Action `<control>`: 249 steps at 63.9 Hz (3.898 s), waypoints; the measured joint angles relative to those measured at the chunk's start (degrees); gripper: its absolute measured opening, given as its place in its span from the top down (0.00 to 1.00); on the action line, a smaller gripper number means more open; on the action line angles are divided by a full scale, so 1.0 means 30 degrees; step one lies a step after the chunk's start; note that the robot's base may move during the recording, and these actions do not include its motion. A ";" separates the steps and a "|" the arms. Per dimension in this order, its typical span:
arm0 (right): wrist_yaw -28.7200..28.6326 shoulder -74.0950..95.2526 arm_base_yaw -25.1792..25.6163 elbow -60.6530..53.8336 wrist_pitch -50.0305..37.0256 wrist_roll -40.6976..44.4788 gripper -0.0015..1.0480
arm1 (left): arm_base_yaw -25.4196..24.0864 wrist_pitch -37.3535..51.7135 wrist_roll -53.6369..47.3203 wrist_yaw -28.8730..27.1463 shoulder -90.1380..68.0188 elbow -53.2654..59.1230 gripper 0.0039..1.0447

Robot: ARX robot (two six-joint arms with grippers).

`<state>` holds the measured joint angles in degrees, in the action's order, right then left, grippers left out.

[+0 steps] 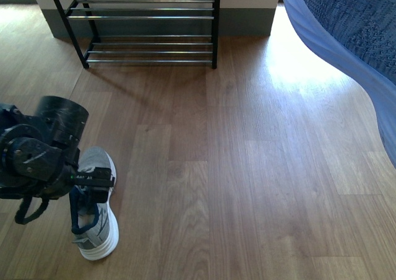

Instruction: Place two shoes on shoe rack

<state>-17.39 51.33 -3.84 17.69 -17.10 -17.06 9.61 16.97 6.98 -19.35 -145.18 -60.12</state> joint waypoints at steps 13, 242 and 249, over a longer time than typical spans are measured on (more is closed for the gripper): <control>0.0000 0.0000 0.0000 0.0000 0.0000 0.0007 0.99 | -0.0197 -0.1078 -0.1384 0.0379 -0.3373 -0.2892 0.09; -0.0066 -0.0007 -0.0007 -0.0007 0.0000 -0.0022 0.99 | 0.3082 -0.0794 -0.1260 -0.6215 2.6461 1.0440 0.98; -0.0131 0.0007 -0.0044 -0.0015 0.0000 -0.0036 0.99 | 0.2994 -0.0801 -0.1268 -0.6346 2.6461 1.0440 0.98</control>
<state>-17.78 51.35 -3.97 17.65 -17.10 -17.17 18.59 14.57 3.18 -38.39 -65.80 -28.80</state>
